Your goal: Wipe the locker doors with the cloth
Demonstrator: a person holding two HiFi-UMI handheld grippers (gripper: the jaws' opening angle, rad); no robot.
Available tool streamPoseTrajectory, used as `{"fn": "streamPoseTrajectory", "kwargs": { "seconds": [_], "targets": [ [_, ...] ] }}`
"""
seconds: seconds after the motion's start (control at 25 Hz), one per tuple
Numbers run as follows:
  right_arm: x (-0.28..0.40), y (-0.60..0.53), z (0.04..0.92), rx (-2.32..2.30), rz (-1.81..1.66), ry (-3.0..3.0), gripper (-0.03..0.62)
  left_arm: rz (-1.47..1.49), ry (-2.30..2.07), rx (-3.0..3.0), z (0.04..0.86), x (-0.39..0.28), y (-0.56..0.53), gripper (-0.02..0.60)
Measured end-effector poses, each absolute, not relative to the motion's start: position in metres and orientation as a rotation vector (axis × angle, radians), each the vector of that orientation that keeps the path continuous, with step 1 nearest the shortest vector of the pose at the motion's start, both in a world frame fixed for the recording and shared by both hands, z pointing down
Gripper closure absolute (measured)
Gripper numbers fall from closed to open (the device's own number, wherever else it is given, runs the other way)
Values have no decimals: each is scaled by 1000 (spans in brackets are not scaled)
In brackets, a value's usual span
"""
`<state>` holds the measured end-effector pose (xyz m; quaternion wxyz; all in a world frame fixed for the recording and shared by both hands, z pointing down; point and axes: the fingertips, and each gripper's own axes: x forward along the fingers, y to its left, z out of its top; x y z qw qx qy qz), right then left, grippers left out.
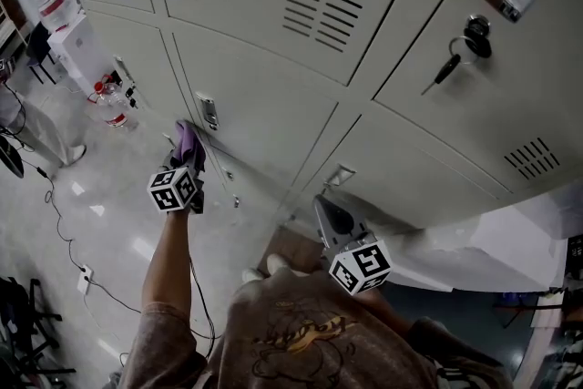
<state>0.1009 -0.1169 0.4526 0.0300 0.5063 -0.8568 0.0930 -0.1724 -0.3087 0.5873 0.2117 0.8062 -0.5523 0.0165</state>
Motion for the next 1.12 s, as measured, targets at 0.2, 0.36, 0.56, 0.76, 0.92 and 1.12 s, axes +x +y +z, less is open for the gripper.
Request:
{"fn": "streamPoseTrajectory", "kwargs": {
  "seconds": [0.2,0.36,0.56,0.76,0.92,1.12],
  "targets": [
    [109,-117,455,1588,297,-2626,597,49,-1517,2230,592,-165,-316,541],
    [110,-118,456,1587,300,-2626,597,62,-1499,2253,589,-156,-319,541],
    [110,-120,456,1578,306,-2630,597,32,-1478,2267,582,-143,-320,541],
    [109,-123,456,1562,304,-2634,597,44,-1436,2317,580,-127,-312,541],
    [109,-124,457,1557,304,-2636,597,78,-1378,2382,579,-105,-299,541],
    [110,-126,458,1553,307,-2637,597,119,-1311,2458,576,-73,-279,541]
  ]
}}
